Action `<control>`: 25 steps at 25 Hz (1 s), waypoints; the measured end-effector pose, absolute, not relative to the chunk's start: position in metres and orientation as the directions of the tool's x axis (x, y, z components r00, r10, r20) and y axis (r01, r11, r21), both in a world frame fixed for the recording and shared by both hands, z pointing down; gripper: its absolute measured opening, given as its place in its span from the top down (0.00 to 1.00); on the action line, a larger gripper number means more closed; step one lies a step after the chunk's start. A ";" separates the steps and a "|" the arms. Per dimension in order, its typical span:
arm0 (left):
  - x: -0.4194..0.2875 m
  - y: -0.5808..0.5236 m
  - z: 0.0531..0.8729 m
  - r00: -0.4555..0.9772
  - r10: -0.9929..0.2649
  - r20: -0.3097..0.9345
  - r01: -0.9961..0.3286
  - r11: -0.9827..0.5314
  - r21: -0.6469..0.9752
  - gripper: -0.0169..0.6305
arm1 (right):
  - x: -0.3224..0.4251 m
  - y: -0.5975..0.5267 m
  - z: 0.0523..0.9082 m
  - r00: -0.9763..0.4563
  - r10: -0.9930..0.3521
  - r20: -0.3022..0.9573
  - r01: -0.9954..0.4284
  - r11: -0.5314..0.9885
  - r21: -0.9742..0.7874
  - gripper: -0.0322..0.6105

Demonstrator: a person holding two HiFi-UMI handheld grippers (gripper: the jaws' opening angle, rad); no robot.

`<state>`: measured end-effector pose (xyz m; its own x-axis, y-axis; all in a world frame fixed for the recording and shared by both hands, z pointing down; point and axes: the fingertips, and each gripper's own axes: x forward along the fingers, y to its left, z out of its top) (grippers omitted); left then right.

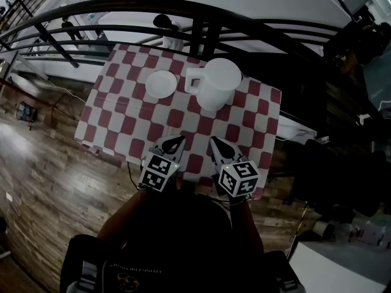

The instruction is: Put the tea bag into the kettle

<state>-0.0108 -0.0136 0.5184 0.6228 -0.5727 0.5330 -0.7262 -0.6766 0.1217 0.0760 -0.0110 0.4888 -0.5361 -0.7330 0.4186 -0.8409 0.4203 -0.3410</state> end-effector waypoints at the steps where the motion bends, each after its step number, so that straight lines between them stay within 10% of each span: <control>1: -0.011 -0.011 0.519 0.623 -0.570 0.536 -0.725 -0.677 0.122 0.97 | 0.077 -0.008 0.489 -0.537 -0.735 0.414 -0.840 0.416 -0.349 0.93; 25: -0.015 0.045 0.526 0.618 -0.547 0.565 -0.710 -0.697 0.101 0.97 | 0.056 0.048 0.488 -0.593 -0.707 0.387 -0.805 0.504 -0.314 0.93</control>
